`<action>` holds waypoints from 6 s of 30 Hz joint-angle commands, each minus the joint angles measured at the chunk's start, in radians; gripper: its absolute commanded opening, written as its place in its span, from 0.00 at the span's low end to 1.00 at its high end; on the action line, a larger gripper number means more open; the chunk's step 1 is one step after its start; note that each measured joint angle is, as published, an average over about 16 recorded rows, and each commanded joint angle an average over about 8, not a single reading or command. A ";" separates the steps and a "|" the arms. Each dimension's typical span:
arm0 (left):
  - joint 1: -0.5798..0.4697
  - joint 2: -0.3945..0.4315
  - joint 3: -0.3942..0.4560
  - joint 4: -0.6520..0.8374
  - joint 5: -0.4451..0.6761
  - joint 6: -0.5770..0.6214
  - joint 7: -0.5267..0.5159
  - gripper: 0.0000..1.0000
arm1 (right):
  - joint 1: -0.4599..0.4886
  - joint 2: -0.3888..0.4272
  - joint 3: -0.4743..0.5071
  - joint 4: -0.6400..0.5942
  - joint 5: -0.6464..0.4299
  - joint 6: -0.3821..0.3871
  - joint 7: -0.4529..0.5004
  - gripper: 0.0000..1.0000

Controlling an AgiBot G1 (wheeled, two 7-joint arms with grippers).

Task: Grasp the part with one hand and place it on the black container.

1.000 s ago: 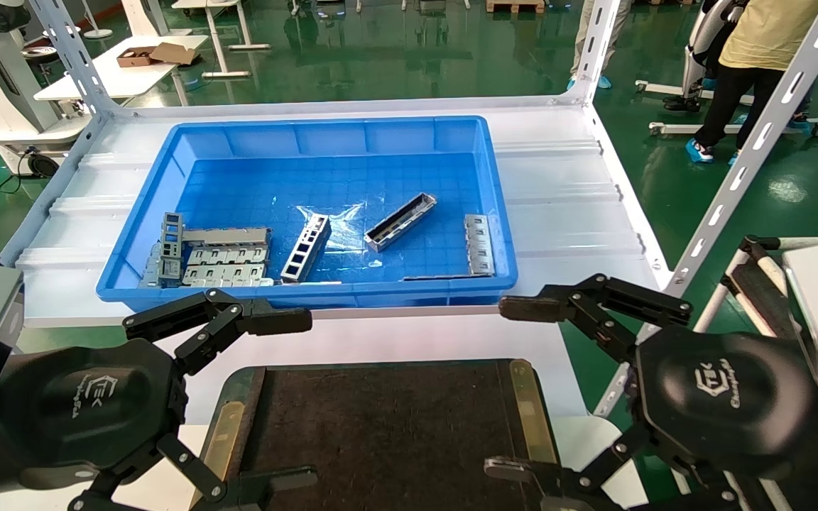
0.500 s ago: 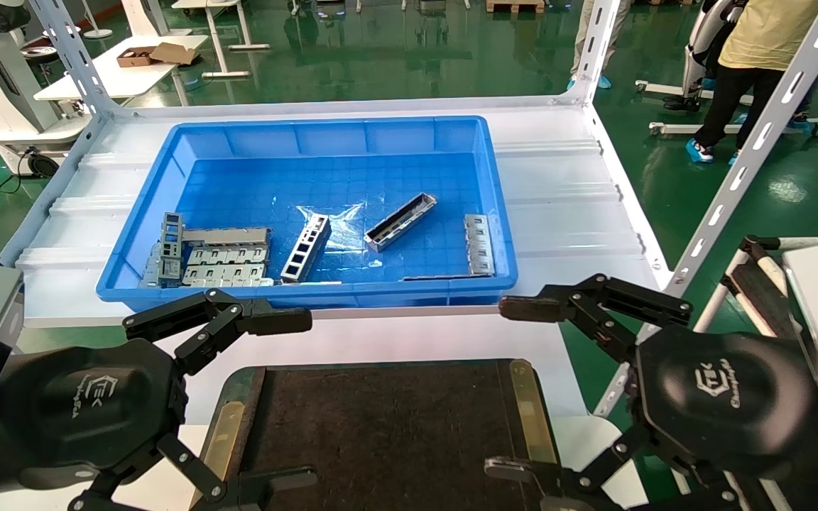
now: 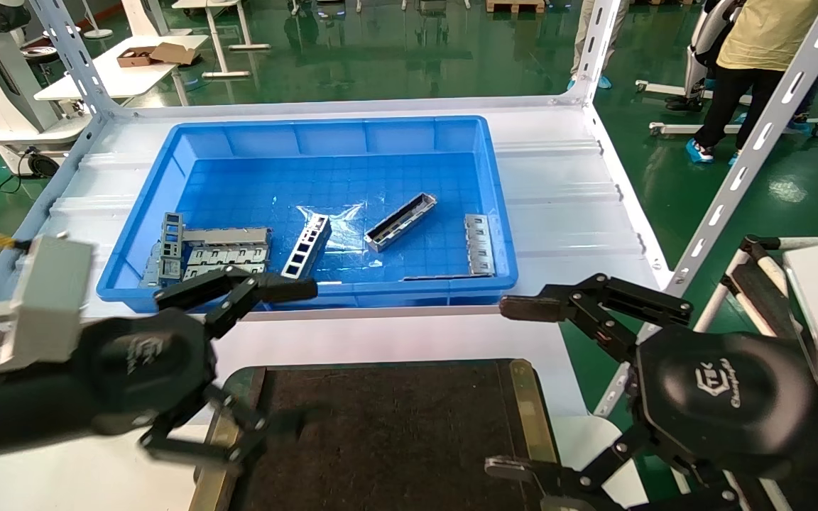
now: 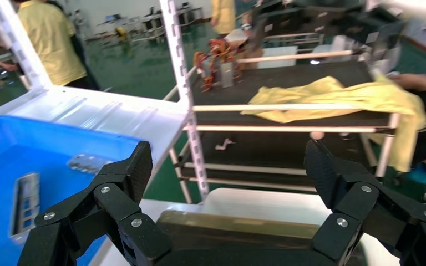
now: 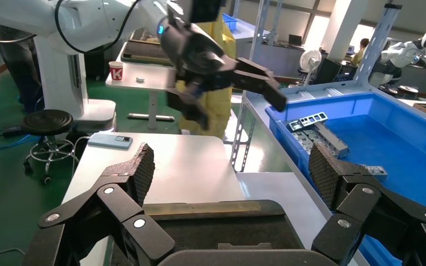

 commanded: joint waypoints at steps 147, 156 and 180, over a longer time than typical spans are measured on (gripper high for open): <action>-0.075 0.104 0.477 -0.049 -0.050 -0.426 0.019 0.00 | 0.002 0.004 -0.010 0.000 0.007 0.004 -0.005 0.00; 0.132 0.039 0.496 -0.084 -0.098 -0.485 0.026 0.00 | 0.002 0.004 -0.011 0.000 0.007 0.005 -0.005 0.00; 0.398 0.299 0.620 -0.006 -0.109 -1.181 -0.163 0.00 | 0.003 0.005 -0.012 0.000 0.008 0.005 -0.006 0.00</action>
